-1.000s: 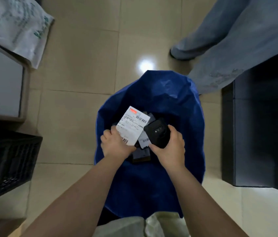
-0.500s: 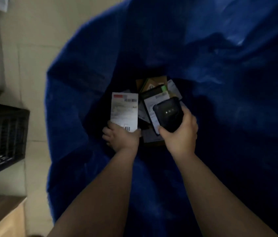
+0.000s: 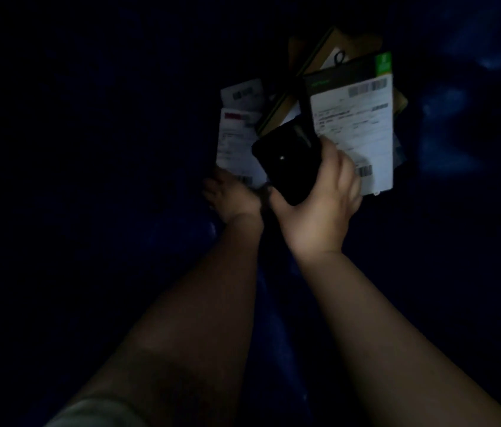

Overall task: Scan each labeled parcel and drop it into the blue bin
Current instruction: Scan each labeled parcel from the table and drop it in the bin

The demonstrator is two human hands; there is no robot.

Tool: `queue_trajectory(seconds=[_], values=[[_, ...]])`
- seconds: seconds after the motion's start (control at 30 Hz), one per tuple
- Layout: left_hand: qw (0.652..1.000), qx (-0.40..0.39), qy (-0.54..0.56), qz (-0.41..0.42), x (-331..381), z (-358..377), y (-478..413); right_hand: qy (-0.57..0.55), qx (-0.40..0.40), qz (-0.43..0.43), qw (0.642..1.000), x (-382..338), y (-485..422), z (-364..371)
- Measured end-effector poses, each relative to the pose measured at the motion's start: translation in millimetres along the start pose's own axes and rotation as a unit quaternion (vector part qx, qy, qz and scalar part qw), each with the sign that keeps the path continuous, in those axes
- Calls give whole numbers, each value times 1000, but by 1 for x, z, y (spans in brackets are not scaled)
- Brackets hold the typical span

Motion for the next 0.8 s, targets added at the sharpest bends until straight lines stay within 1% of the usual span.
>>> queue_trajectory(seconds=[0.1,0.17,0.27,0.37,0.47,0.57,0.67,0.8], values=[[999,-43,3,10,10,11,-8,-4,23,-1,1000,5,-4,0],[998,-55,6,12,13,14,-12,-13,32,5,999,6,-6,0],[999,-36,-36,15,12,12,-10,-22,35,20,999,6,-9,-1],[997,-5,-65,35,8,0,5,-24,21,33,999,2,-8,-5],[991,32,-97,83,11,-26,28,-24,-1,55,998,-12,-5,-18],[984,63,-109,129,22,-65,53,-15,-2,59,998,-41,-5,-42],[976,86,-91,178,38,-109,87,-6,6,52,999,-77,-4,-74],[959,109,-59,253,61,-168,154,-12,14,46,999,-130,-5,-131]])
Point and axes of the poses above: each hand's wrist, its own y-axis away from the middle knuckle, its own z-axis out of the palm, x = y × z, the point moved 3 cm from there along -y, towards the middle knuckle, and after that the axes turned 14 degrees about -y, right-handed, at the moved point
